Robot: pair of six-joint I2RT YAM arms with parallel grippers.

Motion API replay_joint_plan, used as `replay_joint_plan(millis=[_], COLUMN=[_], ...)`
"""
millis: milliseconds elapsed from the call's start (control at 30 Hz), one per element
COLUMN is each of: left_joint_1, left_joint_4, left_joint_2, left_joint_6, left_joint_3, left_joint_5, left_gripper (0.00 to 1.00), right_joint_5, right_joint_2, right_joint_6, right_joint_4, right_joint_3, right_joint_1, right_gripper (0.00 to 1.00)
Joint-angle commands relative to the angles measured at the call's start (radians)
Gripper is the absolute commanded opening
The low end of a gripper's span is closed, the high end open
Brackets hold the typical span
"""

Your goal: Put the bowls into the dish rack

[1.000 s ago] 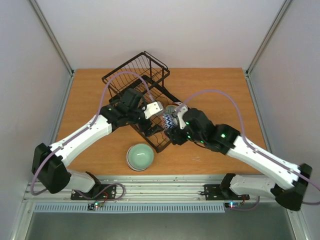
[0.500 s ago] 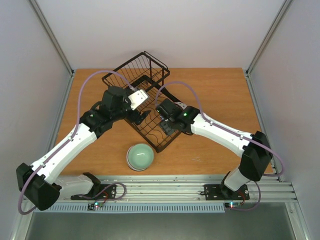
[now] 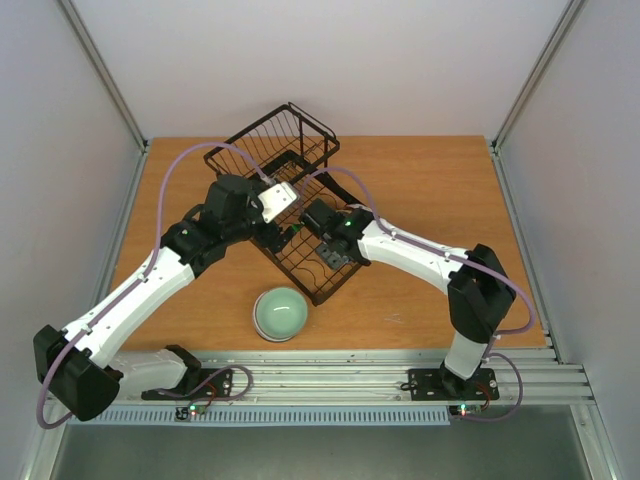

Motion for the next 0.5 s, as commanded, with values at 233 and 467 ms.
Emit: replay_joint_plan(millis=[233,467], left_joint_1=[0.005,0.005], left_joint_4=[0.047,0.046], left_joint_2=[0.002,0.012], left_joint_6=[0.016,0.015], left_joint_3=[-0.013,-0.011], left_joint_5=[0.033,0.036], left_gripper=[0.99,0.99], right_joint_5=[0.033,-0.048], right_joint_2=[0.057,0.066], right_joint_6=[-0.052,-0.067], right_joint_4=[-0.004,-0.005], right_joint_3=[0.026,0.029], right_joint_1=[-0.005,-0.017], right_gripper=[0.01,0.01])
